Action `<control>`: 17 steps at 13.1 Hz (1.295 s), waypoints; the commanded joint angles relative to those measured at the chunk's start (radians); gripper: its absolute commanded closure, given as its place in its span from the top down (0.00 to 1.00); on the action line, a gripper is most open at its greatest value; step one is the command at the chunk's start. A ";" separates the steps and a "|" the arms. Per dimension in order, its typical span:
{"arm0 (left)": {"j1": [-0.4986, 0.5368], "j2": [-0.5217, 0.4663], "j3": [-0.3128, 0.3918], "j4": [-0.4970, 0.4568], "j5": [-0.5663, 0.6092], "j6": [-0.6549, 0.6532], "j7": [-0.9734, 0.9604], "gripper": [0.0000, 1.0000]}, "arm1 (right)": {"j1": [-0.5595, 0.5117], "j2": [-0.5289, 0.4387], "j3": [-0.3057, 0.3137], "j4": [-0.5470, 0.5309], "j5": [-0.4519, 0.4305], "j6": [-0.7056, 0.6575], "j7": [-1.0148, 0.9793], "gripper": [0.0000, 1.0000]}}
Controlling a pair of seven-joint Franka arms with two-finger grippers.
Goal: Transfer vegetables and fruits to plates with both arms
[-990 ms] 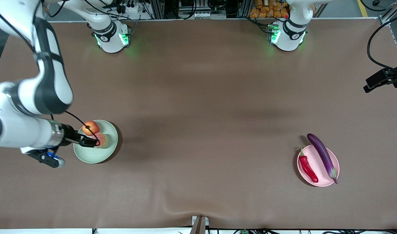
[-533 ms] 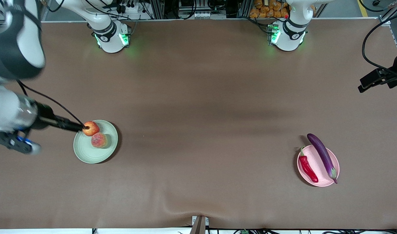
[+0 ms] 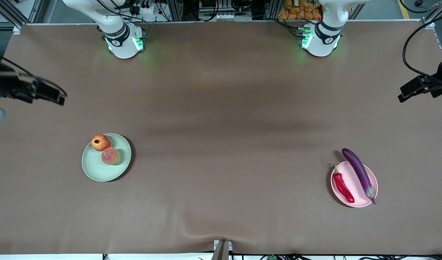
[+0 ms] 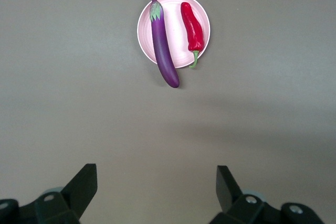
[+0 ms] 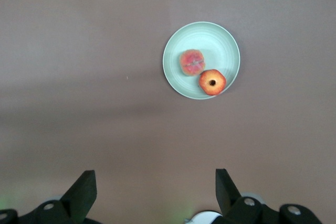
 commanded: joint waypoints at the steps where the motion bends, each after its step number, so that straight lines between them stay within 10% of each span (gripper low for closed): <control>1: 0.004 -0.017 0.000 0.002 -0.020 -0.014 0.026 1.00 | -0.032 -0.150 0.012 -0.194 -0.016 0.049 -0.061 1.00; 6: 0.004 -0.019 0.000 0.009 -0.025 -0.038 0.008 1.00 | -0.030 -0.385 0.012 -0.638 -0.049 0.345 -0.160 1.00; 17: 0.004 -0.019 -0.021 0.026 -0.023 -0.078 -0.003 1.00 | -0.037 -0.315 -0.018 -0.414 -0.057 0.151 -0.278 1.00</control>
